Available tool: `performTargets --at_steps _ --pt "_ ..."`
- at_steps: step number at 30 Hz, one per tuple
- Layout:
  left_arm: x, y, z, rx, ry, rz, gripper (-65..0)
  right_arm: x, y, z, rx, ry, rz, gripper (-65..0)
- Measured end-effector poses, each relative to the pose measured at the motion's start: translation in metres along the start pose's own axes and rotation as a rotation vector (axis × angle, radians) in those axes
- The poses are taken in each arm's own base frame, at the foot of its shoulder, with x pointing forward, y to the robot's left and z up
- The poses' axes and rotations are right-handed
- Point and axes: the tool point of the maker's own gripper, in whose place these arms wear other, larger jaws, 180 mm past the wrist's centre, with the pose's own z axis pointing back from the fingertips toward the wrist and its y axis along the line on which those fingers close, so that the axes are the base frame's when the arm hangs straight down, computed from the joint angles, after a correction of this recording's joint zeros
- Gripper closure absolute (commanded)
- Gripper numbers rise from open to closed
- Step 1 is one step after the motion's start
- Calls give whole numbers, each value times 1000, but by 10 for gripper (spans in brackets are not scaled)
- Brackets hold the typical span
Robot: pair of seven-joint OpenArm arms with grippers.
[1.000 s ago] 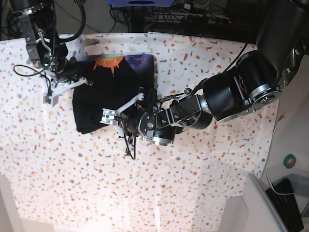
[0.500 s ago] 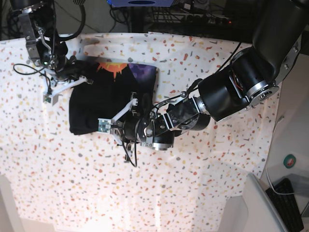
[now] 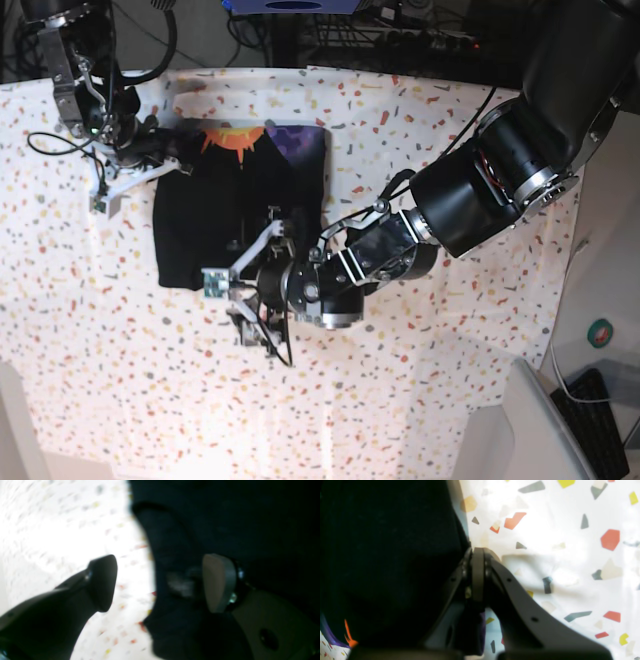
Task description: Layout the t-shirt on the table in an organized manner, then fold the t-shirt properly
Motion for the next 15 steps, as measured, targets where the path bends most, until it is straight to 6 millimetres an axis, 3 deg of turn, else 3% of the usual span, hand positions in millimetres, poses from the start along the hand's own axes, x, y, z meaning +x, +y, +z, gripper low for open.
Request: performTargets --at_steps 3,4,6,7,8,9,12,15 --pt "21 37 22 123 -99 110 -502 1 -2 0 1 2 -5 0" --pt "28 47 31 163 -123 151 -461 0 -6 1 -5 4 -27 0" --pt "34 58 51 228 -125 208 -308 2 -17 3 -26 -13 -53 0" --pt "35 56 60 251 -124 237 -194 1 -22 5 -36 -16 -61 0" --pt "37 51 68 266 -142 272 -69 2 -26 7 -43 -17 -61 0" --pt "36 46 75 280 -158 307 0 3 -29 10 -47 -16 -62 0" --pt "17 2 84 269 -163 409 0 14 -25 24 -32 -57 -65 0" --pt "-9 -44 81 221 -104 500 0 45 -10 42 -18 -161 33 0"
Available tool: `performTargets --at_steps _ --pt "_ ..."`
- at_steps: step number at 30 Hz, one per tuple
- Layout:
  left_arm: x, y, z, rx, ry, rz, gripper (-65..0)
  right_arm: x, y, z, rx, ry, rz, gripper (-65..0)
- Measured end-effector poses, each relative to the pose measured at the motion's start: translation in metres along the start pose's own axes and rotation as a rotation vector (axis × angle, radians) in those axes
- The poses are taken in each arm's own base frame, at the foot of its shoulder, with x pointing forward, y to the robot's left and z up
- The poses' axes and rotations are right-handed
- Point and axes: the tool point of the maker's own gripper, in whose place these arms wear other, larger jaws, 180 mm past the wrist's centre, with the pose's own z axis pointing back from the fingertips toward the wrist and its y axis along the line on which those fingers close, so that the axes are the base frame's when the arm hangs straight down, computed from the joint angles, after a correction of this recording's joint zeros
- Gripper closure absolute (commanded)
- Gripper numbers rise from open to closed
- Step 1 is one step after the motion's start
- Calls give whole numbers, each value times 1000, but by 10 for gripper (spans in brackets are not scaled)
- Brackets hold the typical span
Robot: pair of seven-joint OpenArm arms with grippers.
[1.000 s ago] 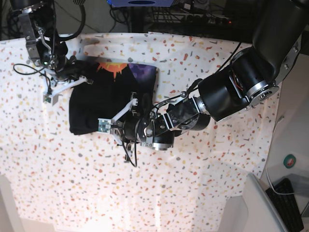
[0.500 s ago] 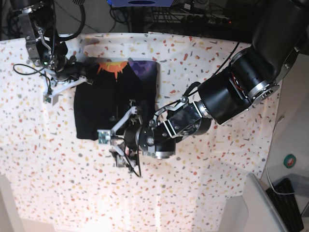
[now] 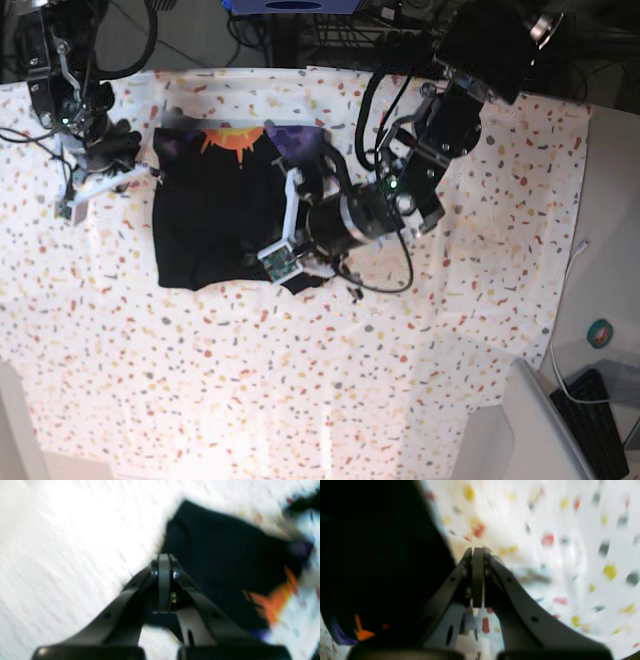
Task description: Layout the t-shirt on the table in an organized manner, then fold the t-shirt properly
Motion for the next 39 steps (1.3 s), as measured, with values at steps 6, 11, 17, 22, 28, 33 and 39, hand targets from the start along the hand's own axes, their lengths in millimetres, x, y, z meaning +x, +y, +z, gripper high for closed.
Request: performTargets --at_steps 6,11,17,22,28,33,39 --pt "-37 -26 14 1 -22 144 0 -12 65 22 143 -22 152 0" --pt "-59 -57 14 -52 -22 192 0 -27 83 13 180 13 210 0" --pt "-114 -68 8 -67 115 259 0 -76 59 -10 107 145 223 0" --pt "-113 -68 8 -68 111 266 0 -71 59 -10 111 71 218 0" --pt "-80 -49 35 26 10 251 0 -45 76 17 184 -15 229 0" --pt "-91 -35 84 147 13 295 0 -29 68 54 215 -71 290 0" --pt "-131 -71 130 103 139 285 0 -56 -1 79 69 0 267 0"
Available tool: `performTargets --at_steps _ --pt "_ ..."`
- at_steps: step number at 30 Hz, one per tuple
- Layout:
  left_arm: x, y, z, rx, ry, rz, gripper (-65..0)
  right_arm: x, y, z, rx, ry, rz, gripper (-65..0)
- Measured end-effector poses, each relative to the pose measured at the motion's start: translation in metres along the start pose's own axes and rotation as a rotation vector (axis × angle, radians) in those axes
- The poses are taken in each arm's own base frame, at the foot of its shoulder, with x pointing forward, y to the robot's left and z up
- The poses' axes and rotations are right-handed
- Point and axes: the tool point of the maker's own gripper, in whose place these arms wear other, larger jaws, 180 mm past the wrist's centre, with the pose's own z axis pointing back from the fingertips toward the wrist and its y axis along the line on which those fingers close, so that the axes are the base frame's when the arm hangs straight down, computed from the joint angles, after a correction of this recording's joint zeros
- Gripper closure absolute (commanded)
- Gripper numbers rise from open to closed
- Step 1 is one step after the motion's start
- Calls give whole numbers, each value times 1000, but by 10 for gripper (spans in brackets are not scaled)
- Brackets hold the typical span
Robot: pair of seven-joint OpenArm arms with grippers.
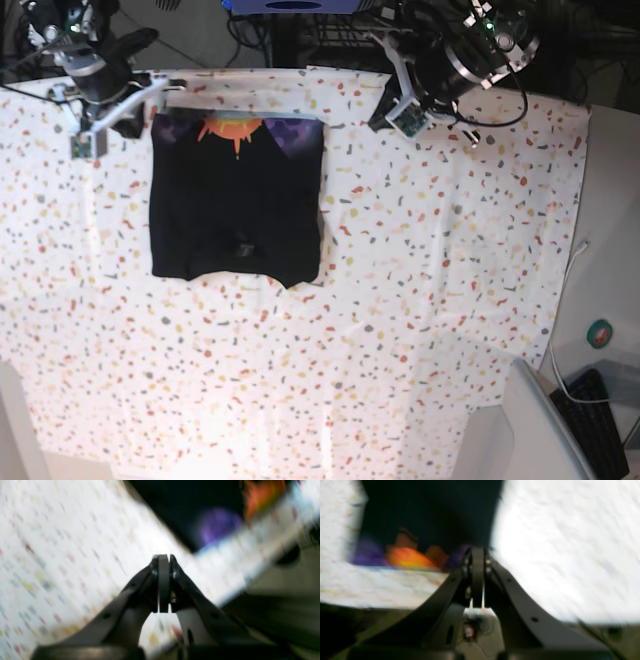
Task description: Layout the t-shirt on the table in an organized manner, then fold the t-shirt properly
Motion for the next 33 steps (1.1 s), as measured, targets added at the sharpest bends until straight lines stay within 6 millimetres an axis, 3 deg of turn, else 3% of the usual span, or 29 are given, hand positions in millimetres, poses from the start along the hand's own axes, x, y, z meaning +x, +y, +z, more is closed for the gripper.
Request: performTargets --at_steps 2,6,10,13,16,18,20,24,30,33 --pt "-12 -15 7 -31 29 13 0 -25 -27 17 -71 63 -11 0" --pt "-34 -42 26 -83 73 51 0 -78 -55 55 -145 197 -17 0" --pt "-52 -69 44 -116 97 98 0 -110 -58 76 -156 288 -17 0" --pt "-71 -92 54 -158 148 140 0 -139 -49 83 -145 354 -31 0" --pt "-112 -106 60 -181 249 187 0 -206 -49 92 -150 526 -9 0" --pt "-149 -111 62 -187 339 226 0 -251 -53 87 -148 662 19 0" --pt "-187 -122 59 -180 410 297 0 -274 -63 73 -173 703 72 0" --pt "-235 -135 33 -133 377 485 0 -281 -66 23 -104 618 203 0" --pt "-302 -154 27 -41 463 694 0 -359 -69 11 8 820 275 0" --pt "-313 -157 24 -5 497 774 0 -360 -78 -4 -16 743 255 0"
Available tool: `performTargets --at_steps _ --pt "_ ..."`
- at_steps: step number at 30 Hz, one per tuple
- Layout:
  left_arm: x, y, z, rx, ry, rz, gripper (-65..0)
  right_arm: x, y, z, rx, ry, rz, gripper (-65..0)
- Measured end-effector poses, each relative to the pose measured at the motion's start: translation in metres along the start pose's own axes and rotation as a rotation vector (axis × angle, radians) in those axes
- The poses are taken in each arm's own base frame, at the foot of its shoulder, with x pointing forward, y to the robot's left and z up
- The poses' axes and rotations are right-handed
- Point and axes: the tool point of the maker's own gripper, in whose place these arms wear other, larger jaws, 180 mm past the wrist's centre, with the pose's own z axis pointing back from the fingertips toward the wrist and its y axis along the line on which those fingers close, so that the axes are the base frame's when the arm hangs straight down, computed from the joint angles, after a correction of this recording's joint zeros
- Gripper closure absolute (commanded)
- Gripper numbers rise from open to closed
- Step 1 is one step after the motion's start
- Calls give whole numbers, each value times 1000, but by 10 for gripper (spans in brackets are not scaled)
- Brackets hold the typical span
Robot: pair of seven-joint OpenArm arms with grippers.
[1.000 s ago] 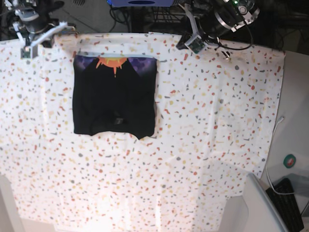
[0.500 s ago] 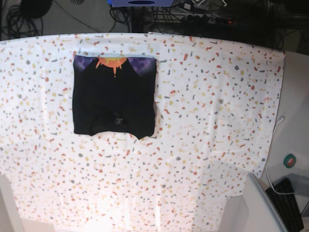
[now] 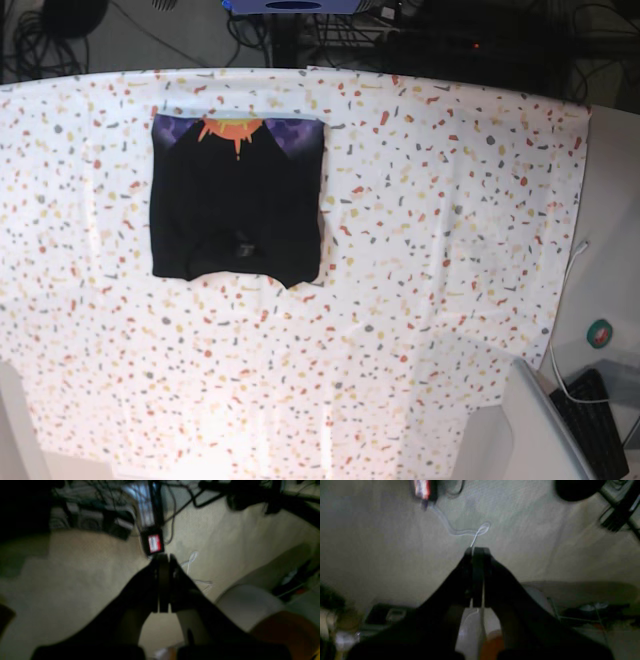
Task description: Layout the t-shirt on the table in an organized manner, then fold the t-shirt properly
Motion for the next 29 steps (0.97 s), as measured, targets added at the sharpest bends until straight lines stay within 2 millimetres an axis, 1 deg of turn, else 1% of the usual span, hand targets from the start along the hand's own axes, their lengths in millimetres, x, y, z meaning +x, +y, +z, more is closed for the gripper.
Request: performTargets --at_steps 1,3,4,6,8,12,14,17,20,25,27,29 --pt "8 2 -2 6 -20 8 0 13 -2 0 1 -75 -7 0" --pt "26 4 -6 8 -65 2 0 28 -8 3 -22 -163 -4 0" --pt "34 5 -9 6 -76 -6 0 28 -10 3 -39 -167 0 0" --pt "44 4 -14 -3 -64 -34 0 22 -9 2 -48 -131 5 0" --pt "50 6 -17 -7 -40 -56 0 26 -5 1 -49 -138 7 0" --pt "64 14 -19 6 -51 -64 0 45 -1 0 -38 -183 5 0" --pt "66 15 -20 12 -58 -49 0 49 2 0 -34 -191 3 0" --pt "60 12 -19 9 -45 -47 0 45 11 -1 -20 -180 -1 0" --pt "57 11 -19 6 -42 -45 0 45 15 -1 -14 -182 -3 0" --pt "67 7 -23 -1 -61 -48 0 63 16 -3 -14 -209 -4 0" --pt "71 19 -23 71 -69 -79 0 73 15 -3 -15 -224 -3 0" --pt "75 43 -20 215 -74 -133 0 78 13 -3 -17 -234 -1 0"
